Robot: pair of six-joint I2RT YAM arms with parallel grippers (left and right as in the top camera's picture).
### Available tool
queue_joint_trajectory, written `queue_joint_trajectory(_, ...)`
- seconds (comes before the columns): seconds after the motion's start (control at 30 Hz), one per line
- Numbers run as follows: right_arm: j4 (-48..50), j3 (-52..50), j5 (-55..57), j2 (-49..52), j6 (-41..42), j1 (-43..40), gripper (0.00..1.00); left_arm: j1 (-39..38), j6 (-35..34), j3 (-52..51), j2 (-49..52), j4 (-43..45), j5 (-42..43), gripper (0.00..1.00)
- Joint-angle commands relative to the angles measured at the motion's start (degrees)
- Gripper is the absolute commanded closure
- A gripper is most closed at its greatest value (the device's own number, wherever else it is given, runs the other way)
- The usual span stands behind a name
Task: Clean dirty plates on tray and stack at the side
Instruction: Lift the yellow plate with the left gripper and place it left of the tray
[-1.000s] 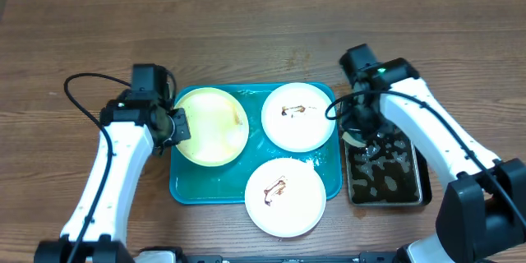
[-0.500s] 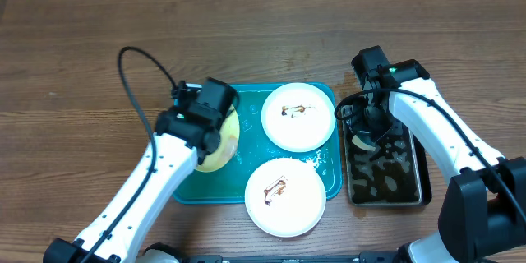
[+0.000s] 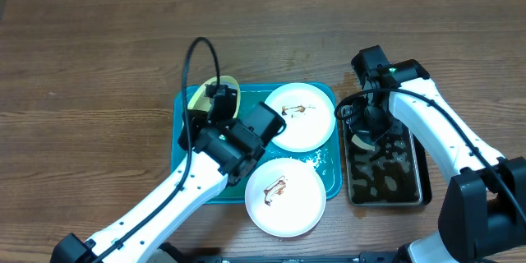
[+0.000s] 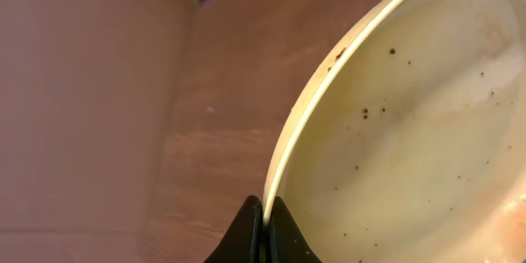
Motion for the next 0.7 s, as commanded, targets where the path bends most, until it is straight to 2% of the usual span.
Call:
queue_joint_trajectory(0.0,0.2,-0.2,0.6,-0.9,-0.2,-0.1,0.96,-1.0,-1.6,1.6,-1.6,0.2,-8.1,0.96)
queue_joint_trajectory(0.33,0.2,-0.2,0.6,-0.9,-0.2,-0.1,0.96,-0.8,-1.7,1.6,-1.6,0.2,-6.4,0.96)
queue_joint_trajectory(0.53,-0.1,-0.2,0.6,-0.9,-0.2,-0.1,0.96,5.3,-4.7,1.6,-1.6,0.1,5.9,0.96)
queue_joint_trajectory(0.67,-0.5,-0.2,0.6,-0.9,-0.2,-0.1,0.96,14.8,-5.3,2.0,-1.9,0.1,17.9,0.96)
